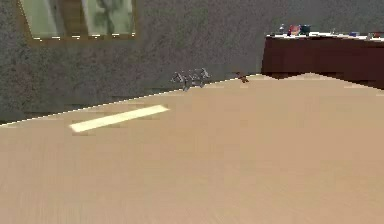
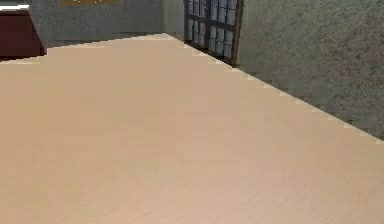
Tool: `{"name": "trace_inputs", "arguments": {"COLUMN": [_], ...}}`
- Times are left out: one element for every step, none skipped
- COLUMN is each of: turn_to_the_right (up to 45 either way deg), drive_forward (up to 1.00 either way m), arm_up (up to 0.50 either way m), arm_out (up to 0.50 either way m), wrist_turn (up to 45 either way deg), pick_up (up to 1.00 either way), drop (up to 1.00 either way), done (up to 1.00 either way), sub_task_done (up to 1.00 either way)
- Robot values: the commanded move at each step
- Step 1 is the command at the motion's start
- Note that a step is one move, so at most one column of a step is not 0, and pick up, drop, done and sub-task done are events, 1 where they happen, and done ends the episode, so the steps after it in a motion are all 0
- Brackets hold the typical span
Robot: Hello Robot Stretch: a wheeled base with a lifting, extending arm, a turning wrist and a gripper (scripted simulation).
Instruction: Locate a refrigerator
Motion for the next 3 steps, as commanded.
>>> {"name": "trace_inputs", "arguments": {"turn_to_the_right": [0.0, -30.0, 0.0], "drive_forward": [0.1, 0.0, 0.8], "arm_up": [0.0, 0.0, 0.0], "arm_out": [0.0, 0.0, 0.0], "wrist_turn": [0.0, 0.0, 0.0], "pick_up": [0.0, 0.0, 0.0], "drop": [0.0, 0.0, 0.0], "done": [0.0, 0.0, 0.0], "sub_task_done": [0.0, 0.0, 0.0]}}
